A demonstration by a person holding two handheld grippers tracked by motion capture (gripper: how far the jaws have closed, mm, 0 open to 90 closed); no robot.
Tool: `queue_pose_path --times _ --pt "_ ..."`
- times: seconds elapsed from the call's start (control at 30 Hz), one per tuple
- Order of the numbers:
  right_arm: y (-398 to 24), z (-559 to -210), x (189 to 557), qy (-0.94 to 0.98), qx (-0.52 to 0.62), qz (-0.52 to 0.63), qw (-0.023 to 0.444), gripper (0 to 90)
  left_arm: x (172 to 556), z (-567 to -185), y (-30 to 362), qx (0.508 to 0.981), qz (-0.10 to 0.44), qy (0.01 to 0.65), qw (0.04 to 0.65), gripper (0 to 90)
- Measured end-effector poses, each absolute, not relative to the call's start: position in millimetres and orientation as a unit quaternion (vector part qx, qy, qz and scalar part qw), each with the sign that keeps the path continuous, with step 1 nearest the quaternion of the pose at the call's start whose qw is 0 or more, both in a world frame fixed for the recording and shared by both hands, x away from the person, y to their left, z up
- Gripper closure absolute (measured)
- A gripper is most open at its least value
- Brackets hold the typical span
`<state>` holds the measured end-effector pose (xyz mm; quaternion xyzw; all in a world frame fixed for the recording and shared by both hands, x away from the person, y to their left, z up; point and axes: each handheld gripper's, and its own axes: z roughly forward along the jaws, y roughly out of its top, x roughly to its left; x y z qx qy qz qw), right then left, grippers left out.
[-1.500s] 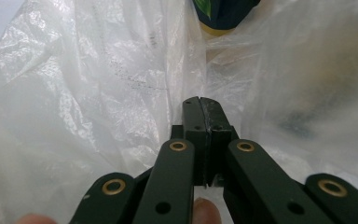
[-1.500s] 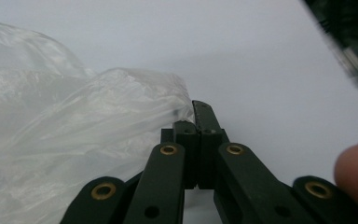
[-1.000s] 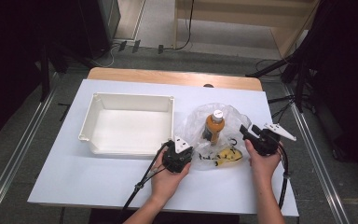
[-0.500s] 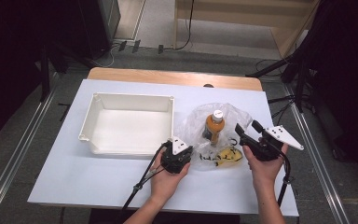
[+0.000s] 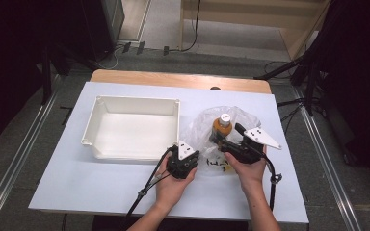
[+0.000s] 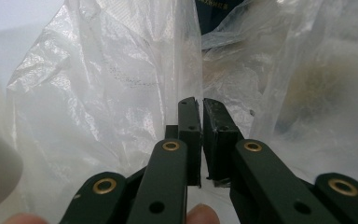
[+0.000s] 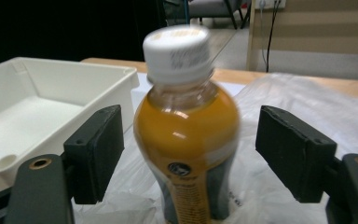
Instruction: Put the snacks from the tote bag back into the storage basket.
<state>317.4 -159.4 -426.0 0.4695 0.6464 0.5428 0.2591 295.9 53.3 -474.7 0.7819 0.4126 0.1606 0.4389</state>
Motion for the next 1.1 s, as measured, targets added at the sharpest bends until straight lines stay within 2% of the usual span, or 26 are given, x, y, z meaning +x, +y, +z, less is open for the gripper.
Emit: queue_pose_path --times 0.13,0.33,0.53,1.1 --pt "-151 -434 324 0.642 0.481 0.537 0.262 29.2 295 -475 53 0.782 0.162 0.412 0.438 86.9" --pt "-143 -439 326 0.626 0.485 0.538 0.288 29.0 295 -475 52 0.783 0.163 0.411 0.439 87.5" --pt "-141 -445 332 0.625 0.500 0.533 0.274 26.5 295 -475 52 0.784 0.164 0.410 0.437 87.7" --pt "-143 -445 333 0.638 0.492 0.532 0.261 30.9 296 -475 52 0.784 0.162 0.411 0.435 88.0"
